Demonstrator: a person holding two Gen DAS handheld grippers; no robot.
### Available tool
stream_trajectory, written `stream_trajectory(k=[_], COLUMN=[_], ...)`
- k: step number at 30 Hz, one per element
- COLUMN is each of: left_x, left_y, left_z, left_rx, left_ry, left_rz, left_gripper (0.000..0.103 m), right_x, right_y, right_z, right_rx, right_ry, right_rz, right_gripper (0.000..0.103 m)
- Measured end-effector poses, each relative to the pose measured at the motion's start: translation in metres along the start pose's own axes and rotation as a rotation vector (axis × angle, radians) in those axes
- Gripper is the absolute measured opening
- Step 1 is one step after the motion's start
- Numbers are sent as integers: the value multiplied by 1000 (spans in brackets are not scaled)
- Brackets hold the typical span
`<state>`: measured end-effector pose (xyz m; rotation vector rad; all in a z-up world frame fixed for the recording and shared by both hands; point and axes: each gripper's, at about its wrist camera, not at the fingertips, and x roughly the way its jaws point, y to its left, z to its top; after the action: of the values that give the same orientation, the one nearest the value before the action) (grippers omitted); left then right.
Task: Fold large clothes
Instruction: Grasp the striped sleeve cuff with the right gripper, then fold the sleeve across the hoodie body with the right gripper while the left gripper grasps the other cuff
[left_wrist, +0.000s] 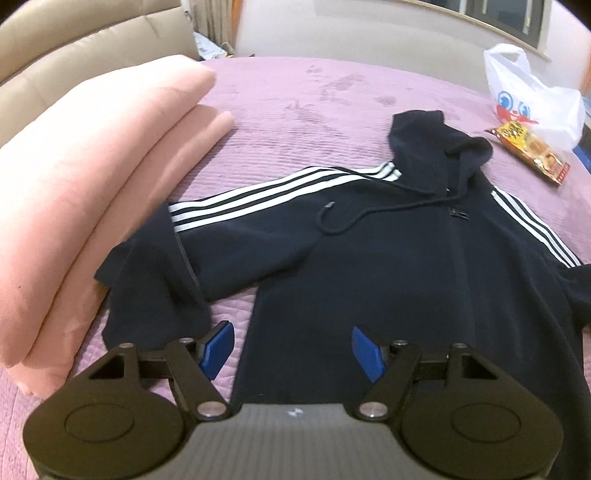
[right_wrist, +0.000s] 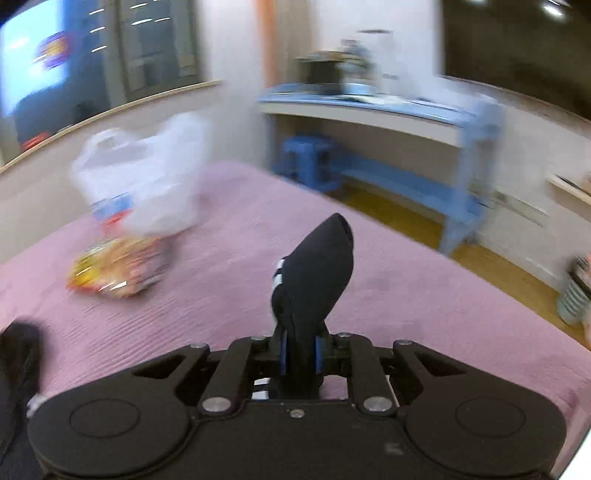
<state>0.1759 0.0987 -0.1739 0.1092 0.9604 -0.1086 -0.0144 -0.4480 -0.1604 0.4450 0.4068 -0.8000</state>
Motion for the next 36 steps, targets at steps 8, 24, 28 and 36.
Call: stream_trajectory(k=[8,24,28,36], left_x=[-9,66,107,201], left_y=[48,49,55,88], left_z=[17,40,64,90], left_rx=[-9,-4,-147,-445], left_ry=[-69,-71,-38,122], left_rz=[-13,-113,-201,-272], left_gripper=[72,72,72,59], right_x=[-68,-32,1,6], right_y=[234,268,223,217], right_z=[-67,-143,-151,-183], right_rx=[-211,-431,-435,-492], right_ry=[87,276,304,362], right_rz=[551,536,413,423], right_gripper=[18,66,57,57])
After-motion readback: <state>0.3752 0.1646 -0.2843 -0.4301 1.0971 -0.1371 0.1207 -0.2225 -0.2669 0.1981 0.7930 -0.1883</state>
